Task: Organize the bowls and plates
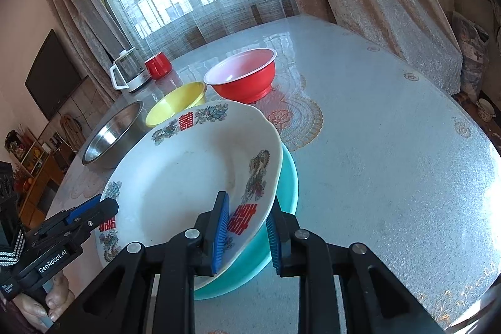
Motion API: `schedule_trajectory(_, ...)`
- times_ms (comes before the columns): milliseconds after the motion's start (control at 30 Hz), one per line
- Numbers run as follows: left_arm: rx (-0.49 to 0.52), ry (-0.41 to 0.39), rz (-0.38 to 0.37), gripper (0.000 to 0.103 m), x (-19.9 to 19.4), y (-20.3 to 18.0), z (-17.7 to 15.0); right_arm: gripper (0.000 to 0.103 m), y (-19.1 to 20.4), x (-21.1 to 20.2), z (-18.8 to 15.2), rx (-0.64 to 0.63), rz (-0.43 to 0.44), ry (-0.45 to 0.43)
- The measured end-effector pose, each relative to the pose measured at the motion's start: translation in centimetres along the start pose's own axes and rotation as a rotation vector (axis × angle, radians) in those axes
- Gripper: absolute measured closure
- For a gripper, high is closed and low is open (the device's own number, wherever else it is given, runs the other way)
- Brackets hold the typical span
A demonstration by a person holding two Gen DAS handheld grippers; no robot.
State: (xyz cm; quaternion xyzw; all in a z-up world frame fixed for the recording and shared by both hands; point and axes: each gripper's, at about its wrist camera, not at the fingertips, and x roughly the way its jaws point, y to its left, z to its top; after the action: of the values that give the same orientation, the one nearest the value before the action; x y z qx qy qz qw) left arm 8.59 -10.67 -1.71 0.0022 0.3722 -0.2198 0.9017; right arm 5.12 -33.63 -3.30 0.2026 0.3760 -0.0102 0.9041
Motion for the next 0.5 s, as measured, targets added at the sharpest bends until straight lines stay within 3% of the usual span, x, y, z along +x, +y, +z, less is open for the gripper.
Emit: schedule_trajectory(500,-0.03,-0.049,0.045,0.072,-2.9,1.8,-0.1,0.075,0.2,-1.0,0.2,0.034,-0.049,-0.024)
